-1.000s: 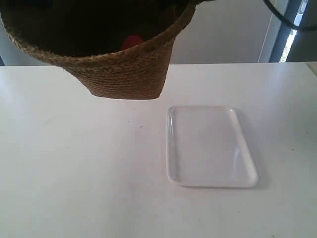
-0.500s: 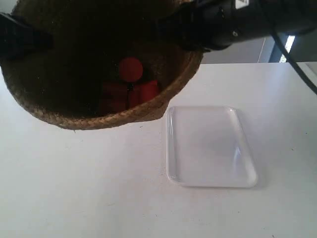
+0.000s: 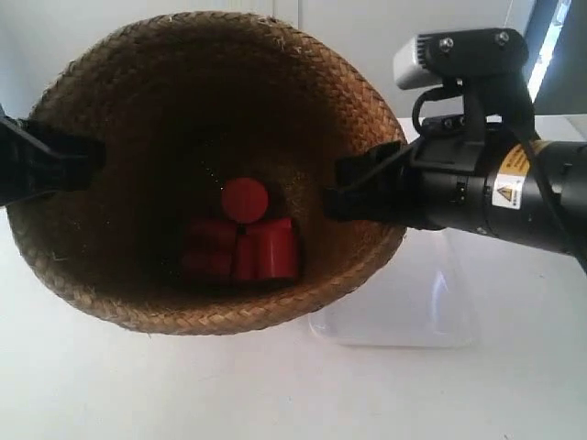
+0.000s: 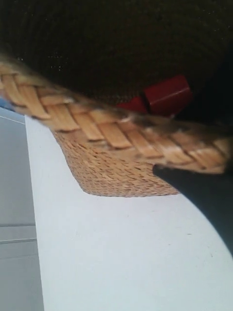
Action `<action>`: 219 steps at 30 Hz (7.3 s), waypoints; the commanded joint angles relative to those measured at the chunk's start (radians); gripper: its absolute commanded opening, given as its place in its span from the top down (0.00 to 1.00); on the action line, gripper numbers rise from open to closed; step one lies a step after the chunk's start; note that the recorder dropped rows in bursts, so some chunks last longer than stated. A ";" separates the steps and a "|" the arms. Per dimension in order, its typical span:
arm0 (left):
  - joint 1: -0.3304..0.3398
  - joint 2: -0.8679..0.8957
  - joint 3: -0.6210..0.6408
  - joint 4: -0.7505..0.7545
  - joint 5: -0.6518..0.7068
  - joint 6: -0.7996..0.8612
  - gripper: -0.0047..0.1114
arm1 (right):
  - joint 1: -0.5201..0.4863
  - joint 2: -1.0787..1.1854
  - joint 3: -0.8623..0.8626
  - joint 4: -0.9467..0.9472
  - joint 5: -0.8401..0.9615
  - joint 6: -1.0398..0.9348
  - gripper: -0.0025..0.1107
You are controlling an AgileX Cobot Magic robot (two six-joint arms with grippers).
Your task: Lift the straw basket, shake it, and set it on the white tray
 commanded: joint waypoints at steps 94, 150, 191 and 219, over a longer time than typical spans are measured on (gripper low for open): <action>-0.153 -0.019 0.062 0.278 -0.170 -0.121 0.96 | 0.098 0.077 0.031 0.045 -0.249 -0.037 0.98; -0.230 -0.010 0.010 0.403 -0.235 -0.282 0.96 | 0.161 0.077 -0.061 0.131 -0.187 0.077 0.98; -0.230 -0.012 0.010 0.203 -0.108 -0.286 0.96 | 0.097 -0.031 -0.061 0.135 0.145 0.166 0.98; -0.152 -0.150 -0.041 0.154 0.069 -0.243 0.96 | 0.184 -0.198 -0.120 0.171 0.154 0.085 0.98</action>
